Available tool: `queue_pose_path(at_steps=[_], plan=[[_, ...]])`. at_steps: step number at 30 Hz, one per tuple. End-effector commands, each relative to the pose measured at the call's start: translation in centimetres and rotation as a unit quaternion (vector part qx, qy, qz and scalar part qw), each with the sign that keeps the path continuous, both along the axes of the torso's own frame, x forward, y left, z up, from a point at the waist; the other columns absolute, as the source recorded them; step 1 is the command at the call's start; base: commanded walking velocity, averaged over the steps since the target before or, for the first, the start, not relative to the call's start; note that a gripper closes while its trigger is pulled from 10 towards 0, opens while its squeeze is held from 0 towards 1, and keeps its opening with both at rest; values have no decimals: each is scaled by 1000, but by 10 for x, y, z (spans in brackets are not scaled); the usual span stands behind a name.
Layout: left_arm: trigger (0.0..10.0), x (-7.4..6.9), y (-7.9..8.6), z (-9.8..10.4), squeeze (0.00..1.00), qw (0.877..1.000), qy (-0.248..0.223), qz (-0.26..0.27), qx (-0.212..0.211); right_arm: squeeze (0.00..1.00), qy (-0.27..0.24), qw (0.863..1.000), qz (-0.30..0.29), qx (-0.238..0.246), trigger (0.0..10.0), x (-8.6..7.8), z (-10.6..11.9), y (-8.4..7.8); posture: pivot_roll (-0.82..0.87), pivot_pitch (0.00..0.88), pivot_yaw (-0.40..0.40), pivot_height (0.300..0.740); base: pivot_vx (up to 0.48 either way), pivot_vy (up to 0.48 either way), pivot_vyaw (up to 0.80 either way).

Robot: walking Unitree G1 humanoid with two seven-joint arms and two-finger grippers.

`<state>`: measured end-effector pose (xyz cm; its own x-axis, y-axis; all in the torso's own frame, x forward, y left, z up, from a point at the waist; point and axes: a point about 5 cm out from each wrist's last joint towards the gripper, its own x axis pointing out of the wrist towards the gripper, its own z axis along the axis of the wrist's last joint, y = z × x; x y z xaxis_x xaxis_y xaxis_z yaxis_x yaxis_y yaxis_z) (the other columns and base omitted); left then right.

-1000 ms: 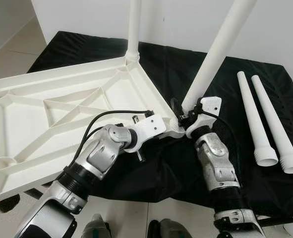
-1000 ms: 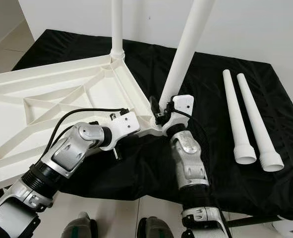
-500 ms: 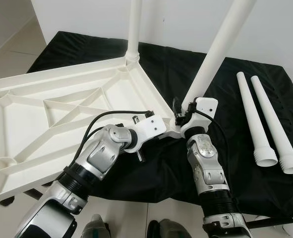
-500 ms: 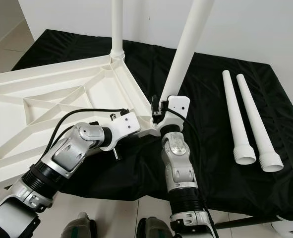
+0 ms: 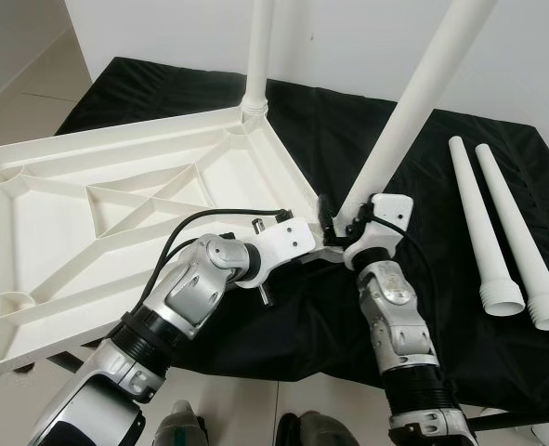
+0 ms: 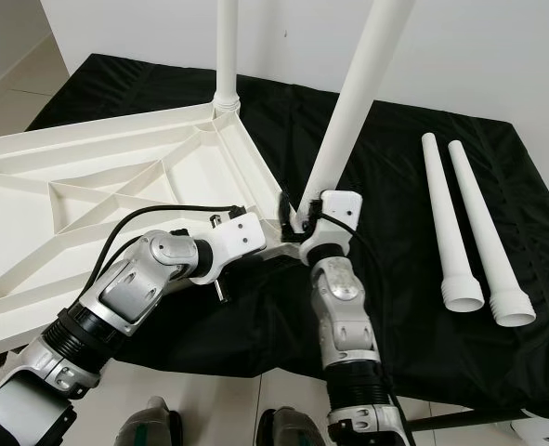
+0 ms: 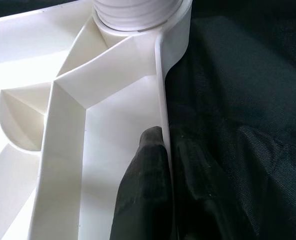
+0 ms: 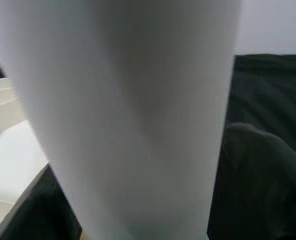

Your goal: Building children table

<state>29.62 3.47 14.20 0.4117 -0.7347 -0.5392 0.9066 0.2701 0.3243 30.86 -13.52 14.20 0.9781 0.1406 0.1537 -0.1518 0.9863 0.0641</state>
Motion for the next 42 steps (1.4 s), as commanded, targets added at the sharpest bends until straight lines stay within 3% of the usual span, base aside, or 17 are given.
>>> queue_pose_path(at_steps=[1,7,9,11,12,16,18,23,35,36,37,38,42], plan=[[10000,-6,-9,3,0,1000,-17,-25,-5,0,1,1000,20,-1,10000,0,-3,-4,-7,14,-83,740,0,0,0],[10000,-6,-9,3,0,1000,-16,-26,-3,0,-7,997,77,-13,10000,0,-2,-18,-12,18,-77,740,0,0,0],[10000,-6,-9,3,0,999,-17,-27,-3,0,-10,991,132,-27,10000,0,1,-23,-14,22,-73,740,0,0,0],[10000,-6,-9,3,0,999,-17,-27,-3,0,-10,991,132,-27,10000,0,1,-23,-14,22,-73,740,0,0,0],[10000,-5,-8,3,0,999,-17,-27,-2,0,-16,980,194,-38,10000,0,4,-29,-14,23,-71,740,0,0,0],[10000,-5,-8,4,0,999,-18,-26,-2,0,-18,971,235,-45,10000,1,8,-32,-15,25,-68,740,0,0,0],[10000,-5,-8,4,0,999,-18,-26,-2,0,-18,971,235,-45,10000,1,8,-32,-15,25,-68,740,0,0,0],[10000,-4,-8,5,0,1000,-19,-26,-2,0,-9,956,286,-67,10000,8,10,-37,-13,27,-63,740,0,0,0],[10000,-2,-7,6,0,999,-21,-24,-1,0,0,952,294,-79,10000,20,6,-36,-7,30,-62,740,0,0,0],[10000,-2,-7,7,0,999,-21,-24,-2,0,2,952,296,-78,4078,20,4,-35,-7,30,-62,740,0,0,0],[10000,-2,-7,7,0,999,-21,-24,-2,0,2,952,296,-78,4078,20,4,-35,-7,30,-62,740,0,0,0],[10000,-2,-8,7,0,1000,-21,-23,-2,0,4,951,300,-72,0,21,2,-35,-6,31,-63,740,0,0,0],[10000,-2,-8,7,0,1000,-21,-23,-4,0,8,949,307,-65,0,20,-2,-36,-9,33,-63,740,0,0,0]])
